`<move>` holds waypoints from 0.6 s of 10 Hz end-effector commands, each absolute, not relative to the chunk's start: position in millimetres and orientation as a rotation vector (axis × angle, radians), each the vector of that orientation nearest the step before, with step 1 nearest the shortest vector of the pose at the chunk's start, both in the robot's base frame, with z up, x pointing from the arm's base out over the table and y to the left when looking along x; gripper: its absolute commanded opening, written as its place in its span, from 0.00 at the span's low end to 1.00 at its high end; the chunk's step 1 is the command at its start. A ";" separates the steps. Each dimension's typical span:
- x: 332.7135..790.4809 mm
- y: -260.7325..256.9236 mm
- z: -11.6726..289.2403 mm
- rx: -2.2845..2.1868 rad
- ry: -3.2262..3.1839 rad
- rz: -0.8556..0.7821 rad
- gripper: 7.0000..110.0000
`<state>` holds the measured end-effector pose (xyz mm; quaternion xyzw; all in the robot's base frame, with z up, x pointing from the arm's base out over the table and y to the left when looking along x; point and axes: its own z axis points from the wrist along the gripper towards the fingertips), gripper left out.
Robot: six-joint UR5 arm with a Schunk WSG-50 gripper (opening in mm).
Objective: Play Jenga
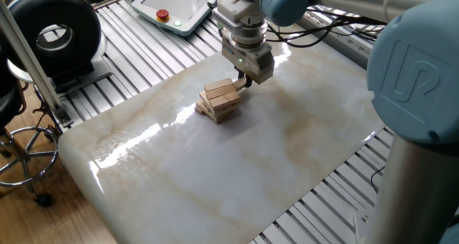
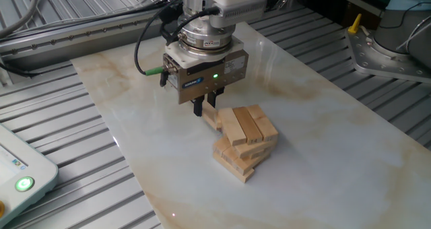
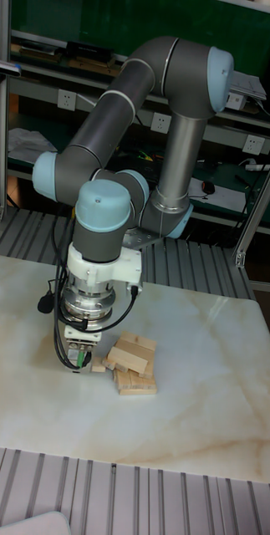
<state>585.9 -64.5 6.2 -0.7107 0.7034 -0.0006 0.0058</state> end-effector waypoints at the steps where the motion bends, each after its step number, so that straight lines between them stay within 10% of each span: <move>1: 581.7 -81.2 5.8 -2.214 2.203 -0.006 0.00; 6: 575.1 -107.2 8.9 -2.197 2.277 -0.079 0.00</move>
